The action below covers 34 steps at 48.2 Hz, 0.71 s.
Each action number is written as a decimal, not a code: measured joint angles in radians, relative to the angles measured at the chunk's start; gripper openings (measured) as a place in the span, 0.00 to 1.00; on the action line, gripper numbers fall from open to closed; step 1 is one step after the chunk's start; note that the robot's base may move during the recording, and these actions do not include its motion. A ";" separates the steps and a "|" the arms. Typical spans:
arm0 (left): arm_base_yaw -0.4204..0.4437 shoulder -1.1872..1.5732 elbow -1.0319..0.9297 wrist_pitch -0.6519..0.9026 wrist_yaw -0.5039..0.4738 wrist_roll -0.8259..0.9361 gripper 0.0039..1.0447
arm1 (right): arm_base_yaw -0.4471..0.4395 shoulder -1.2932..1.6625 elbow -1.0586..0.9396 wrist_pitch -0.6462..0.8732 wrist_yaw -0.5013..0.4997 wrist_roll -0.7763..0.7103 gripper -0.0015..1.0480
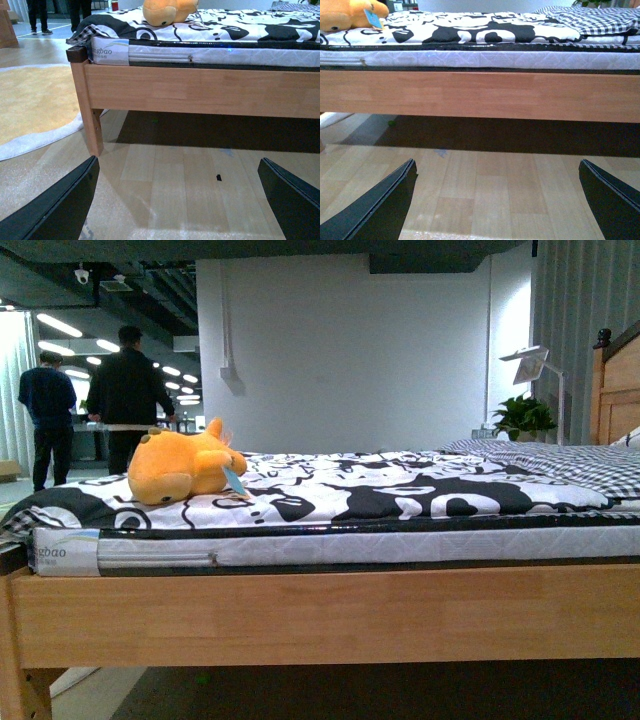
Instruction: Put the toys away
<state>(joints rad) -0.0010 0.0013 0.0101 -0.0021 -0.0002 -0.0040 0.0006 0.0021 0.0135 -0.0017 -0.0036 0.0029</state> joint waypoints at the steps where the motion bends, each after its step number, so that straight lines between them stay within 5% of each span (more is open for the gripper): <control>1: 0.000 0.000 0.000 0.000 0.000 0.000 0.94 | 0.000 0.000 0.000 0.000 0.000 0.000 0.94; 34: 0.000 0.001 0.000 0.000 0.003 0.000 0.94 | 0.000 0.001 0.000 0.000 0.006 0.000 0.94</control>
<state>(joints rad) -0.0006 0.0025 0.0101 -0.0021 0.0029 -0.0040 0.0006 0.0032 0.0135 -0.0017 0.0029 0.0029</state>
